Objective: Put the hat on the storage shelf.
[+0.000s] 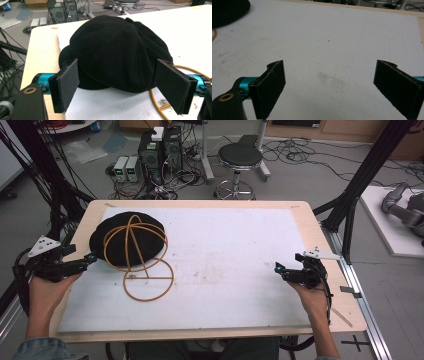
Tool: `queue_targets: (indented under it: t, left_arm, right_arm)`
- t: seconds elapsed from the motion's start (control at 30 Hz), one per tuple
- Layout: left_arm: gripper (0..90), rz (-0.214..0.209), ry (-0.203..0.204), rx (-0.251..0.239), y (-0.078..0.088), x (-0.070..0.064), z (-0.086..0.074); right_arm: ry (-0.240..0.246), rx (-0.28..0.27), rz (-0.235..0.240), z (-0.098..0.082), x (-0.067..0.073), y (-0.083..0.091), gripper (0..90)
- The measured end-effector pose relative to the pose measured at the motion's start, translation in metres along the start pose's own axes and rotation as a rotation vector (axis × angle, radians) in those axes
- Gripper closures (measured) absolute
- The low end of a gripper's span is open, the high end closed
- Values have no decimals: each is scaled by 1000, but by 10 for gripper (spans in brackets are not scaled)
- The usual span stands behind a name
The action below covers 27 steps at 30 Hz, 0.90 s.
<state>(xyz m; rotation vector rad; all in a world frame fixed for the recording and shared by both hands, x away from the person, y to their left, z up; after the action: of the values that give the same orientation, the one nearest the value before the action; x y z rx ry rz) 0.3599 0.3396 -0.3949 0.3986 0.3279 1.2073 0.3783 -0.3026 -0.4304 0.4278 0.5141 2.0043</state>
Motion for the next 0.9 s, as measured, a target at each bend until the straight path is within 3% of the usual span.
queue_targets:
  t: [0.23, 0.47, 0.63, 0.83, 0.9]
  left_arm:
    - [217, -7, -2, 5, -3, -1, -2]
    - [218, -40, -10, -12, -4, -2, 1]
    - [218, -56, -36, -10, -9, -4, 5]
    - [221, -68, -40, -55, -17, 0, 9]
    - [219, -64, -44, -50, -19, 3, 10]
  right_arm:
    - [-4, -1, -2, -1, -1, 2, 101]
    - [-2, -3, -3, 0, 1, 2, 102]
    - [0, -2, -11, -2, 0, 5, 101]
    - [-16, -5, -11, -2, -1, 8, 102]
    - [-15, -5, -9, -2, -1, 8, 102]
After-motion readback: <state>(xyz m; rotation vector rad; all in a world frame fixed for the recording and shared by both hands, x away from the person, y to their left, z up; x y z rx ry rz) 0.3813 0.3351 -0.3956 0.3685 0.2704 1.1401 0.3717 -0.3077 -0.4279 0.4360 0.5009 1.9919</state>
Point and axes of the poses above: each handheld gripper's, and its own axes: y roughly backward along the jaws, z roughly out of its top, x roughly to its left, the point moved 6 cm from there along -y, roughly forward along the jaws, and after that the axes turned 3 degrees about x, right-handed, at the moved point
